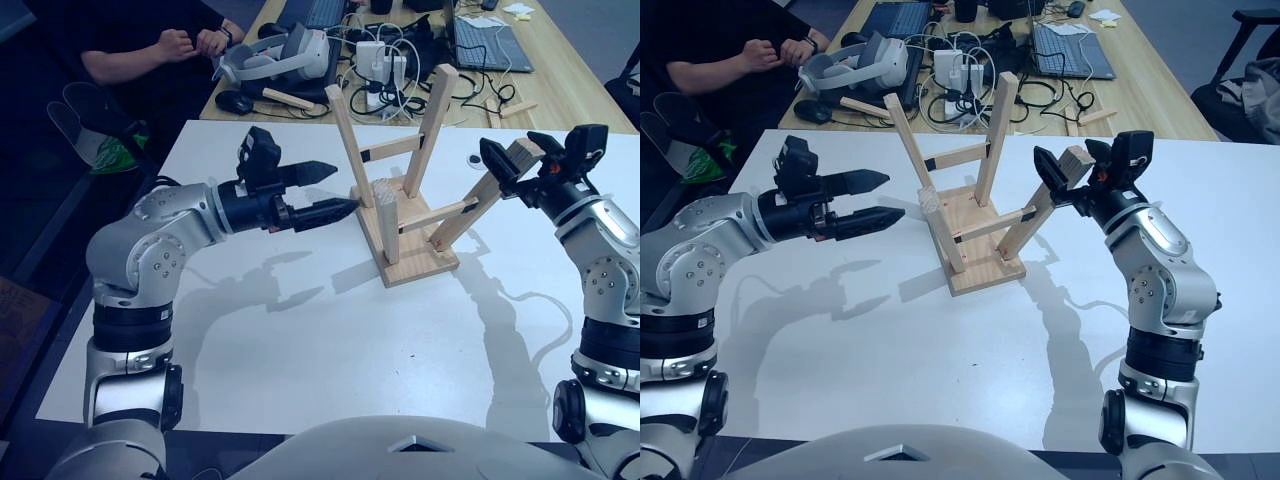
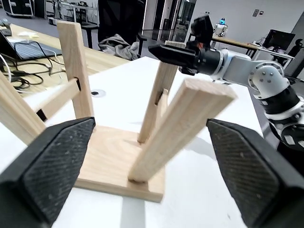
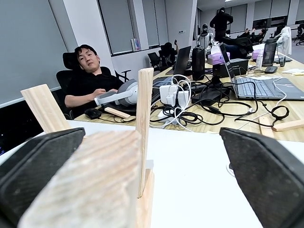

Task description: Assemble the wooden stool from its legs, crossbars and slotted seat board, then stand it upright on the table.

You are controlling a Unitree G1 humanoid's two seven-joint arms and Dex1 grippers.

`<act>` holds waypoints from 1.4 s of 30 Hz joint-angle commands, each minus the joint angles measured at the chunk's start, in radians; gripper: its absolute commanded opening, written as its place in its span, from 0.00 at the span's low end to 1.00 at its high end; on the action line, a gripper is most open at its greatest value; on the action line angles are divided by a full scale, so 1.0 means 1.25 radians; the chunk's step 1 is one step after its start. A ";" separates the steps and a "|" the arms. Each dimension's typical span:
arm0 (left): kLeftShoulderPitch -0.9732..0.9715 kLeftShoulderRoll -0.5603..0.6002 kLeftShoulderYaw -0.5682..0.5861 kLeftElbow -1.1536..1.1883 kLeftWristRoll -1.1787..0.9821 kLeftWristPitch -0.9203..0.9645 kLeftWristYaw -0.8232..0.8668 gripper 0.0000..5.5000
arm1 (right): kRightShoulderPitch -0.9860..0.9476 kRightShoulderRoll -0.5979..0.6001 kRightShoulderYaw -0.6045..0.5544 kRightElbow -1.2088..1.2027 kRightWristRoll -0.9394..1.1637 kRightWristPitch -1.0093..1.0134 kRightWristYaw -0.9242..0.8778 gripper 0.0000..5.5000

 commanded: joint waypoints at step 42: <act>0.033 -0.287 -0.199 -0.094 0.088 0.011 0.373 0.47 | 0.071 -0.056 -0.042 -0.044 0.041 0.054 0.031 0.40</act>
